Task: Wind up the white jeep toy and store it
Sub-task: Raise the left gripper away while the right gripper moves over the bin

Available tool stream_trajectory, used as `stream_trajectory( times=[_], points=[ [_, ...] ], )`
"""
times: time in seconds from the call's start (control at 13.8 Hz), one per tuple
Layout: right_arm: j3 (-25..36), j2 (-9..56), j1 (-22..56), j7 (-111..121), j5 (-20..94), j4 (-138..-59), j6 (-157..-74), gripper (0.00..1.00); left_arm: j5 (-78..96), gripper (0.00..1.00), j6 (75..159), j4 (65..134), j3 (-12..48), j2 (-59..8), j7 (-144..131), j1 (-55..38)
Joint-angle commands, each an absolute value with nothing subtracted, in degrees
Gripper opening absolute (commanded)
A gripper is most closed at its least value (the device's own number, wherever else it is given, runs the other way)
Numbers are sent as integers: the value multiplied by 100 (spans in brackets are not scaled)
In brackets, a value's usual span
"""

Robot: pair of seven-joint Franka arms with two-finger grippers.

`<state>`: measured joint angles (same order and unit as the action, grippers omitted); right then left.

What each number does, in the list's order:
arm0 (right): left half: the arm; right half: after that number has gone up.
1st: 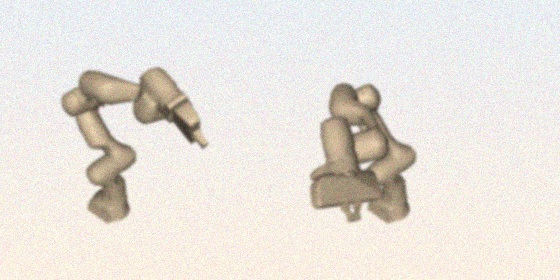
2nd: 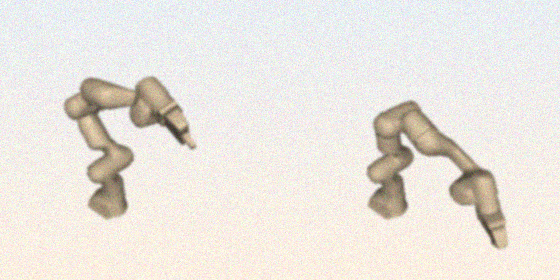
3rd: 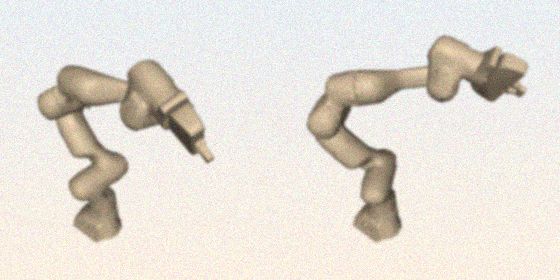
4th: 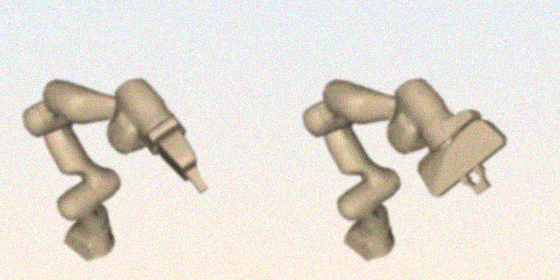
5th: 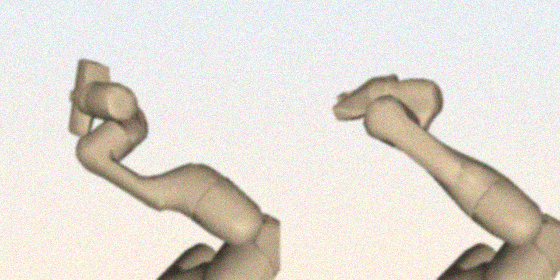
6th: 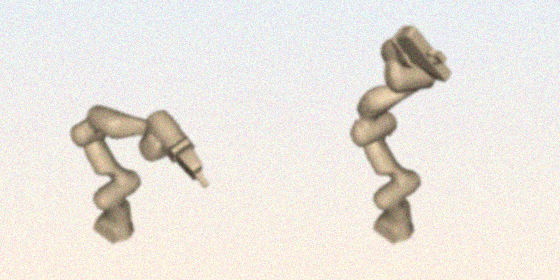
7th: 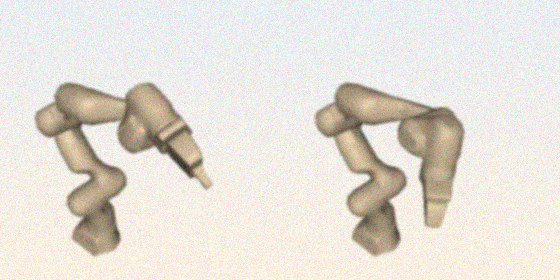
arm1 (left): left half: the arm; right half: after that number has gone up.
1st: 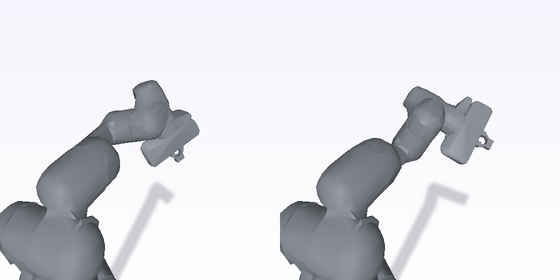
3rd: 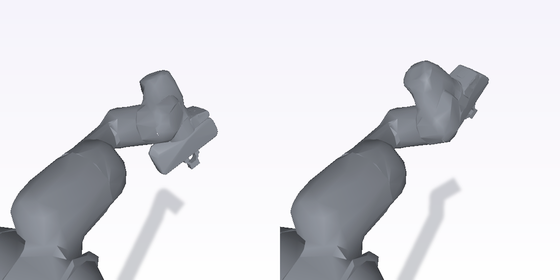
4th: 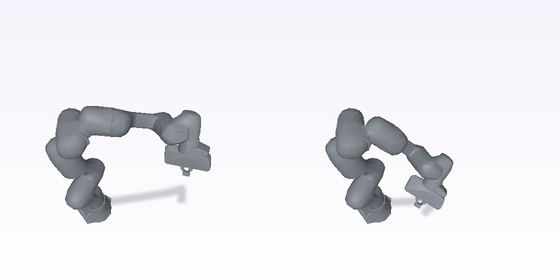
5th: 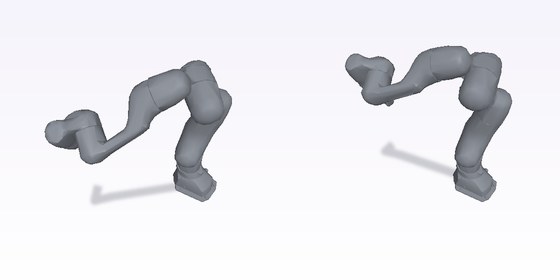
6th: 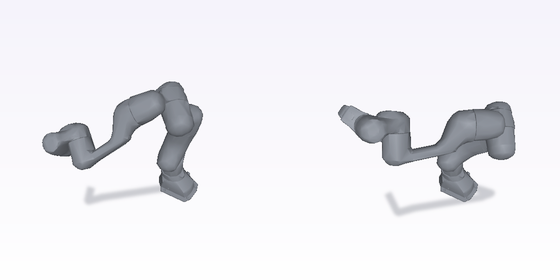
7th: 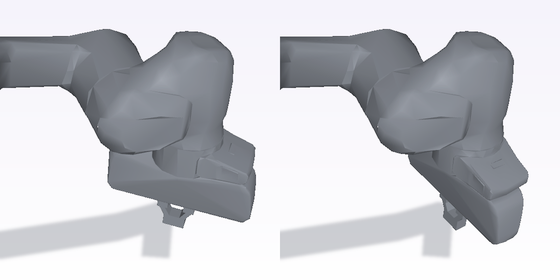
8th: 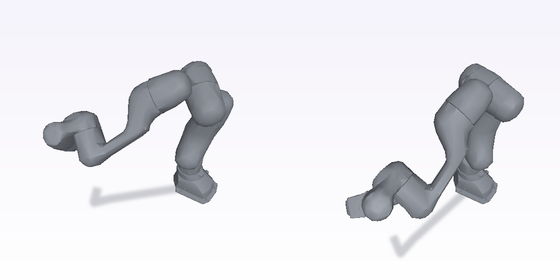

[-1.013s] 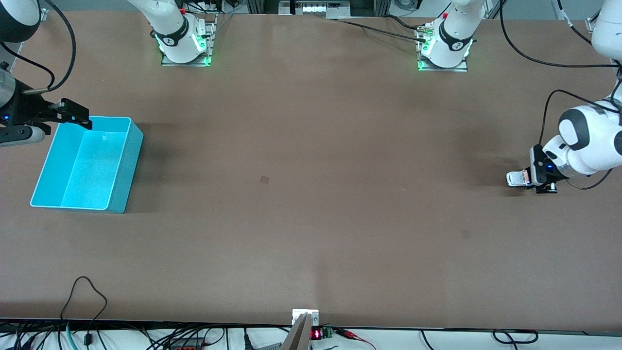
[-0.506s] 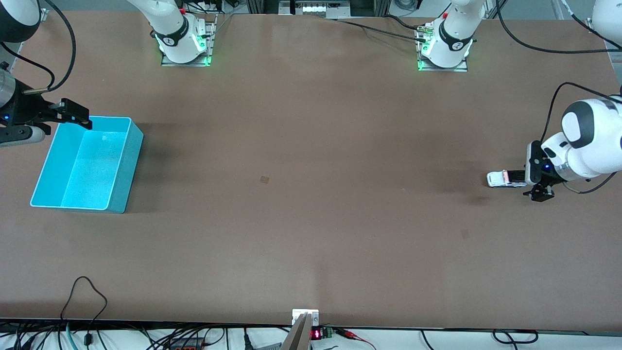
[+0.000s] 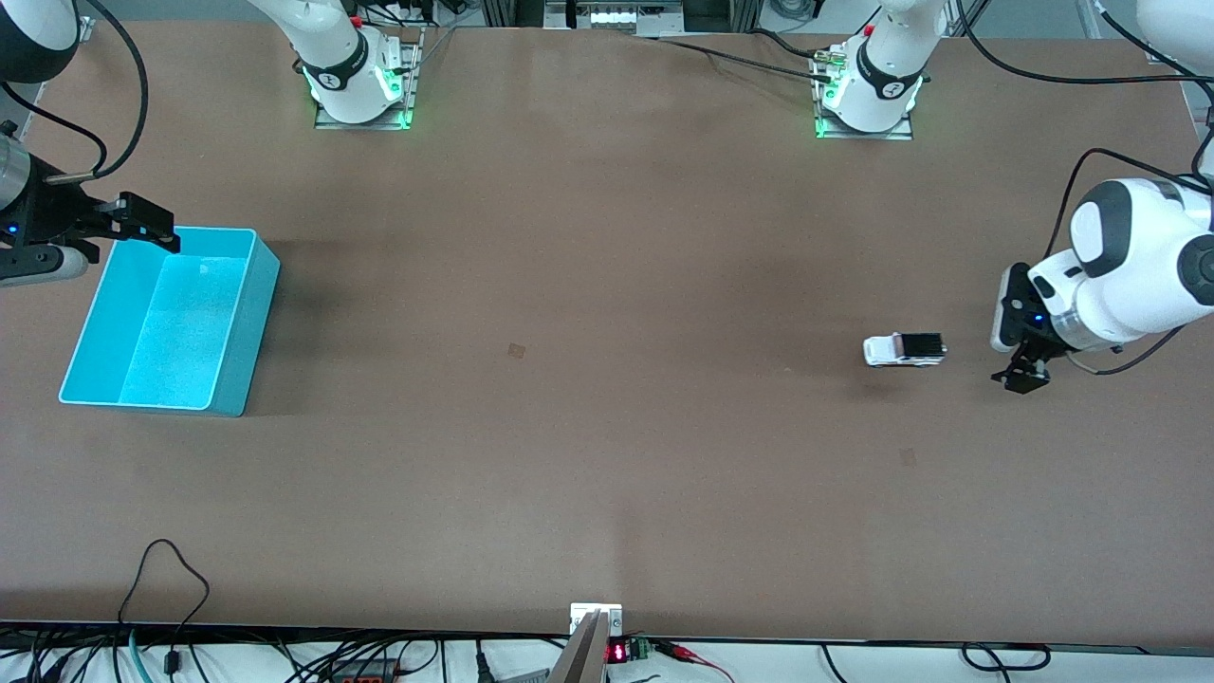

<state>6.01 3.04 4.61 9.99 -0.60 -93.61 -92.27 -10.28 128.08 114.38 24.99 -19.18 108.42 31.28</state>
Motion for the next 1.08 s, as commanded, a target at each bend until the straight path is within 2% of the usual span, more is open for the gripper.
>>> stream_trajectory(
  times=[0.0, 0.29, 1.01],
  points=[
    [580, 316, 439, 941, -26, -9272, -9132, 100, -1151, 100, 12945, 11523, 2531, -1819, 10775, 2831],
    [580, 325, 448, 967, -26, -9272, -9141, 100, -1143, 100, 13350, 11540, 2531, -1916, 10775, 2795],
    [536, 369, 501, 1028, -18, -9290, -9132, 100, -132, 100, 13359, 11470, 2522, -1977, 9425, 2382]
  ],
)
